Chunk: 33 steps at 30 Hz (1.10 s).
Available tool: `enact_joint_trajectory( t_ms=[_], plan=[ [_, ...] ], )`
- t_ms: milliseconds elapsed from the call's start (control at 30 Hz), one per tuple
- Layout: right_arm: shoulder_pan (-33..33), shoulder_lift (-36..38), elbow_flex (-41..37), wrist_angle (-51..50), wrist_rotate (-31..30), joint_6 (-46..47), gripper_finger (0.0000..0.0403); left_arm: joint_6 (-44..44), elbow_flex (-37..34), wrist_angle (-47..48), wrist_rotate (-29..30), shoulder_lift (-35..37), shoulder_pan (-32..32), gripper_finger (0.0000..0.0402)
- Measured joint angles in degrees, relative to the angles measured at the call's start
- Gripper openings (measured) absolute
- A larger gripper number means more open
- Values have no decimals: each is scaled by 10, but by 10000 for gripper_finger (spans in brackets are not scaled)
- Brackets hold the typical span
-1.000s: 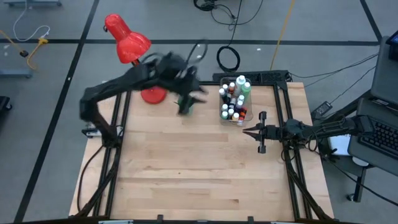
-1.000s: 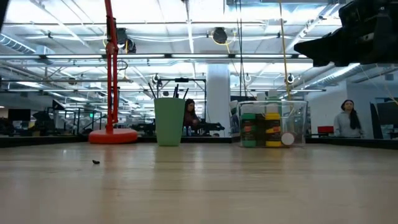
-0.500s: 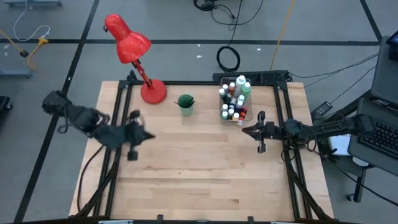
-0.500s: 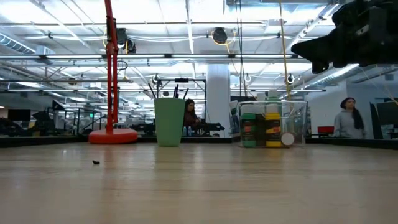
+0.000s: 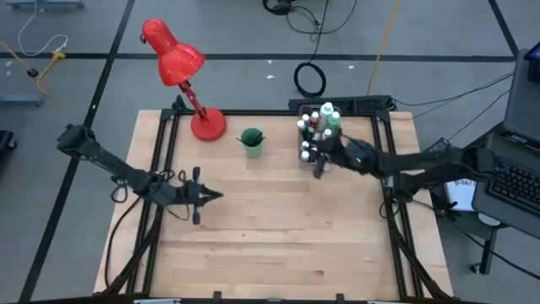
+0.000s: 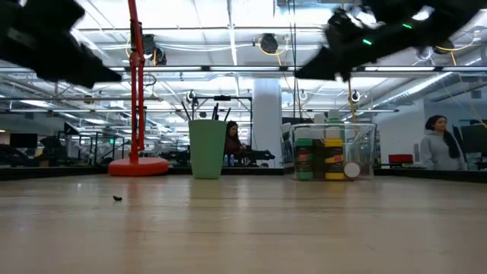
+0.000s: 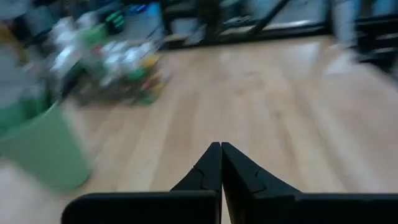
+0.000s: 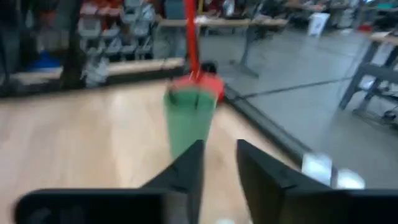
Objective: Pick & Place Paint Supplies
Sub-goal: Adjust the dark green paint bottle into the transparent bin
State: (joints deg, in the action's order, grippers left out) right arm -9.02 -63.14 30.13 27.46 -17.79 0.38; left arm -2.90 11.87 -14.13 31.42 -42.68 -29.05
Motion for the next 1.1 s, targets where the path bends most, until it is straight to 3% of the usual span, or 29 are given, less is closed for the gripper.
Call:
enact_joint_trajectory(
  t_ms=[200,333,700,1100],
  plan=[
    [-66,-136,145,-60,-1,-21,203,-62,-31,-8,27,0,41,6],
    [-109,-177,194,-86,0,-21,249,-51,-55,-9,23,0,46,2],
    [-163,-249,197,-112,-2,-26,255,-49,-90,-40,16,0,46,7],
    [-198,-251,198,-127,1,-26,254,-48,-90,-42,5,0,46,20]
  ],
)
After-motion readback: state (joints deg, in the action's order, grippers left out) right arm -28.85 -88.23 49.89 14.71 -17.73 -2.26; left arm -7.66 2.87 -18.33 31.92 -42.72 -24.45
